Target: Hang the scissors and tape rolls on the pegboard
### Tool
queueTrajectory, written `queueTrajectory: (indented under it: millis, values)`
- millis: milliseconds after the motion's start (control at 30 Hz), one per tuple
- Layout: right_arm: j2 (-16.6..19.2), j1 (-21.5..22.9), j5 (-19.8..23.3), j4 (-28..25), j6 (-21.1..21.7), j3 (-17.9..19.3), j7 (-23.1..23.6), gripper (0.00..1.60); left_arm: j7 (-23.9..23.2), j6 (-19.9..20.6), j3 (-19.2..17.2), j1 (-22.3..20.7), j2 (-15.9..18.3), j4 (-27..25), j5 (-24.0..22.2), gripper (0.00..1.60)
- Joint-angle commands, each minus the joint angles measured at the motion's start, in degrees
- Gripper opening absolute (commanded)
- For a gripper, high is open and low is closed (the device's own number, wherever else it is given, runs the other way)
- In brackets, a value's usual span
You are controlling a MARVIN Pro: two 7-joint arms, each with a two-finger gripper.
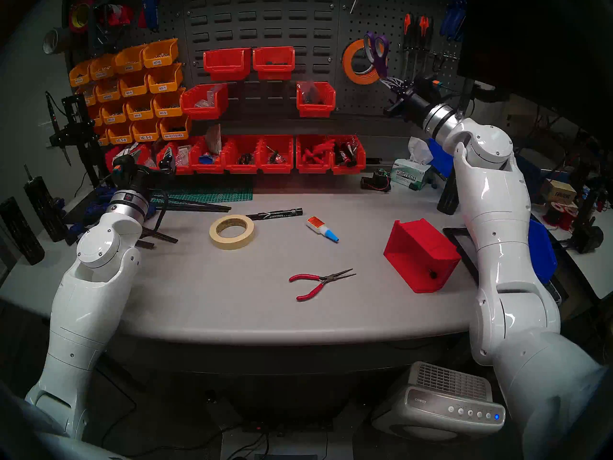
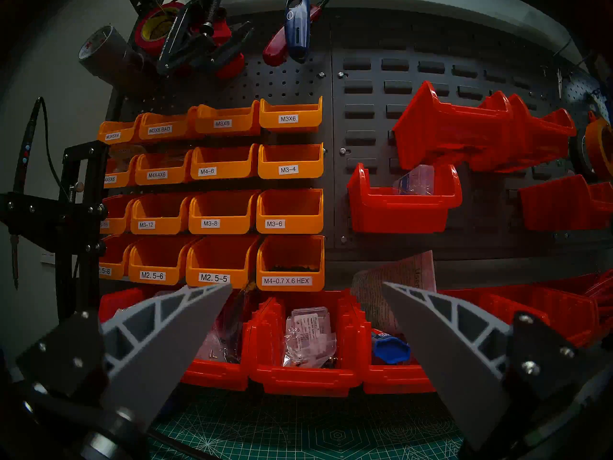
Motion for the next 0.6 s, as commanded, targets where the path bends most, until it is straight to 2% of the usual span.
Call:
queueTrajectory:
  millis: [0, 567]
  values:
    - [-0.2, 3.1, 1.5, -0.2, 0.5, 0.8, 0.9, 0.0, 0.1, -0.7, -0.7, -1.7, 0.1, -1.7, -0.1, 1.6]
    - [-2.6, 4.9, 4.9, 5.5, 2.6, 2.7, 3.1, 0.0, 0.1, -0.7, -0.7, -1.7, 0.1, -1.7, -0.1, 1.6]
